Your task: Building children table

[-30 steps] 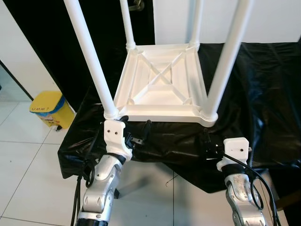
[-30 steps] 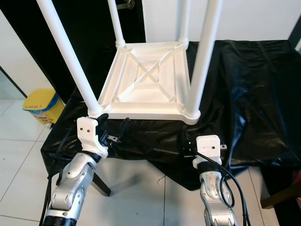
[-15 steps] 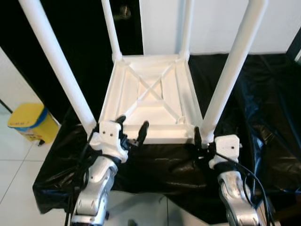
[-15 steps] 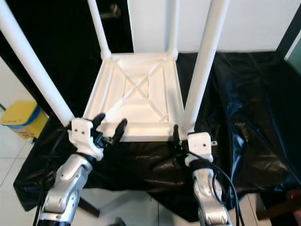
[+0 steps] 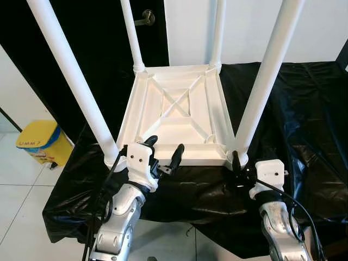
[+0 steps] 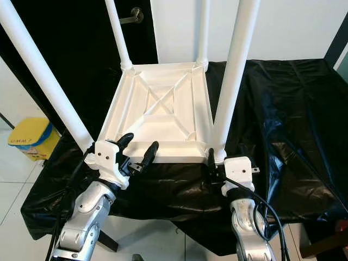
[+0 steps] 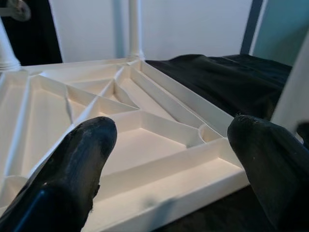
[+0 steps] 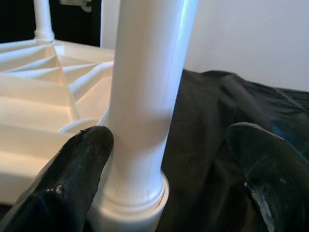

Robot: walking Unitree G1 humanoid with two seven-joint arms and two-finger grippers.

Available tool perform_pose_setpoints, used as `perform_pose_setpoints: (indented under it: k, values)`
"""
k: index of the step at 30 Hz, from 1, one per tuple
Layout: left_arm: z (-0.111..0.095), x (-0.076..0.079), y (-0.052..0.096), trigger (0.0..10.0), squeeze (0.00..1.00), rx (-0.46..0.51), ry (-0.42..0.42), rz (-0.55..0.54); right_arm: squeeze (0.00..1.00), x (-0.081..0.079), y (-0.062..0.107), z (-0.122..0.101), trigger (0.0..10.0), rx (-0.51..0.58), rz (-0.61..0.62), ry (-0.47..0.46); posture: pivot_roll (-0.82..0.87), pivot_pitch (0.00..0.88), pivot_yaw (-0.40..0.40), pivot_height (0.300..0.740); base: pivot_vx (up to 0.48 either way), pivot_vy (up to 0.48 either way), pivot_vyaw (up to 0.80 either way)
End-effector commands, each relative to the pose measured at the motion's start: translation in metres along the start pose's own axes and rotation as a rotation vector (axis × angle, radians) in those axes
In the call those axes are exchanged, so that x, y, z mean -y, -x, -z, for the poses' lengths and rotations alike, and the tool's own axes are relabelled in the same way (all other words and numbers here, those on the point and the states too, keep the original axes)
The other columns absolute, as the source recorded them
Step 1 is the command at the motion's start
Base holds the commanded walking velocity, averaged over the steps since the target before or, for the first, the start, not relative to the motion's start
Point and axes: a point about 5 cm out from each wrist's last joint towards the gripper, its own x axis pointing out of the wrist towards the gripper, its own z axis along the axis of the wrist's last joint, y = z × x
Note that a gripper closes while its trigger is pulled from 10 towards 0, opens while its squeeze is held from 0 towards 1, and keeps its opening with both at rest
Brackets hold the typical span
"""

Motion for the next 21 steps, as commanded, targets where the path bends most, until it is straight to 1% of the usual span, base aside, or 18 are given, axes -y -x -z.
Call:
perform_pose_setpoints:
  k: [1, 3, 4, 5, 7, 9, 10, 11, 13, 16, 17, 21]
  values:
    - [0.000, 0.007, 0.002, 10.0, 0.00, -0.015, -0.007, 0.096, 0.00, 0.000, -0.005, -0.003, 10.0, -0.007, -0.002, 0.000, -0.15, 0.044, 0.051, 0.740, 0.000, 0.000, 0.00]
    - [0.001, 0.011, 0.002, 10.0, 0.00, -0.025, -0.014, 0.137, 0.00, -0.001, -0.013, -0.006, 10.0, -0.011, -0.008, 0.016, -0.15, 0.047, 0.052, 0.740, 0.000, 0.000, 0.00]
    - [-0.001, 0.013, 0.001, 10.0, 0.00, -0.023, -0.024, 0.155, 0.00, -0.002, -0.020, -0.010, 10.0, -0.001, -0.016, 0.018, -0.15, 0.050, 0.056, 0.740, 0.000, 0.000, 0.00]
    - [-0.001, 0.013, 0.001, 10.0, 0.00, -0.023, -0.024, 0.155, 0.00, -0.002, -0.020, -0.010, 10.0, -0.001, -0.016, 0.018, -0.15, 0.050, 0.056, 0.740, 0.000, 0.000, 0.00]
    - [-0.002, 0.014, 0.000, 10.0, 0.00, -0.021, -0.033, 0.173, 0.00, -0.005, -0.030, -0.016, 10.0, 0.013, -0.034, 0.016, -0.15, 0.051, 0.059, 0.740, 0.000, 0.000, 0.00]
    - [-0.002, 0.014, 0.000, 10.0, 0.00, -0.021, -0.033, 0.173, 0.00, -0.005, -0.030, -0.016, 10.0, 0.013, -0.034, 0.016, -0.15, 0.051, 0.059, 0.740, 0.000, 0.000, 0.00]
    - [-0.003, 0.015, -0.001, 10.0, 0.00, -0.022, -0.037, 0.179, 0.00, -0.008, -0.035, -0.019, 10.0, 0.027, -0.057, 0.021, -0.15, 0.050, 0.059, 0.740, 0.000, 0.000, 0.00]
    - [-0.003, 0.015, -0.001, 10.0, 0.00, -0.022, -0.037, 0.179, 0.00, -0.008, -0.035, -0.019, 10.0, 0.027, -0.057, 0.021, -0.15, 0.050, 0.059, 0.740, 0.000, 0.000, 0.00]
    - [-0.004, 0.017, -0.002, 10.0, 0.00, -0.027, -0.051, 0.198, 0.00, -0.012, -0.047, -0.028, 10.0, 0.054, -0.077, 0.034, -0.14, 0.050, 0.060, 0.740, 0.000, 0.000, 0.00]
    - [-0.004, 0.020, -0.002, 10.0, 0.00, -0.032, -0.057, 0.217, 0.00, -0.016, -0.060, -0.041, 10.0, 0.081, -0.077, 0.021, -0.14, 0.052, 0.059, 0.740, 0.000, 0.000, 0.00]
    - [-0.004, 0.020, -0.002, 10.0, 0.00, -0.032, -0.057, 0.217, 0.00, -0.016, -0.060, -0.041, 10.0, 0.081, -0.077, 0.021, -0.14, 0.052, 0.059, 0.740, 0.000, 0.000, 0.00]
    - [-0.005, 0.022, 0.000, 10.0, 0.00, -0.039, -0.056, 0.237, 0.00, -0.017, -0.068, -0.054, 10.0, 0.108, -0.070, 0.015, -0.13, 0.052, 0.055, 0.740, 0.000, 0.000, 0.00]
